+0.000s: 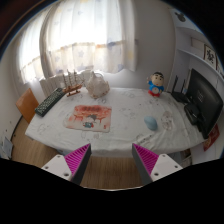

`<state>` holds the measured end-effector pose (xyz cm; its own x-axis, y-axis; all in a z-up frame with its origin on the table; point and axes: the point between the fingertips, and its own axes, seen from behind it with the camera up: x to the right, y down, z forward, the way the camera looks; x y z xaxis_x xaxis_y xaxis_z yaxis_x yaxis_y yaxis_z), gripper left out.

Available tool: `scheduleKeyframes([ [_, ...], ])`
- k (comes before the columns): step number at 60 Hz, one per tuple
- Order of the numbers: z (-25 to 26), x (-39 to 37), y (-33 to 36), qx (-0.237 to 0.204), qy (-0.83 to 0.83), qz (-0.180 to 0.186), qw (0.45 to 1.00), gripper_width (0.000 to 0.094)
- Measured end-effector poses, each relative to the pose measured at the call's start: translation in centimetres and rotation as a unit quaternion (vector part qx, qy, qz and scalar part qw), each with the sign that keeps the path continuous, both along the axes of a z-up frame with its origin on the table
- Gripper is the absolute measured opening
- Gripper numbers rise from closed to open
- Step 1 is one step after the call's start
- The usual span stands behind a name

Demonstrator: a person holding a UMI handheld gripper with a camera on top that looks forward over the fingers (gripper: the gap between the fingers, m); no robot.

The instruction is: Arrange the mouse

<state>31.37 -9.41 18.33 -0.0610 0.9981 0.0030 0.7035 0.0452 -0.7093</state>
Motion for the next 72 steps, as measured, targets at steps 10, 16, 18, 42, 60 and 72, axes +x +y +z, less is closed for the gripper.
scheduleKeyframes([
  [10,-1.1,-0.3,2.8,0.007,0.000,-0.025,1.000,0.0843],
  [16,-1.9,-0.4,5.5,0.009,0.005,-0.042,0.999,0.0843],
  [18,-2.1,-0.5,6.3,0.010,0.006,-0.048,0.999,0.0842],
  [42,-4.2,-1.6,16.5,0.032,0.031,-0.101,0.994,0.0846],
  [60,-7.7,-8.3,19.3,0.026,0.094,-0.083,0.992,0.0846],
  [72,-12.4,-13.6,21.1,0.028,0.102,-0.071,0.992,0.0848],
])
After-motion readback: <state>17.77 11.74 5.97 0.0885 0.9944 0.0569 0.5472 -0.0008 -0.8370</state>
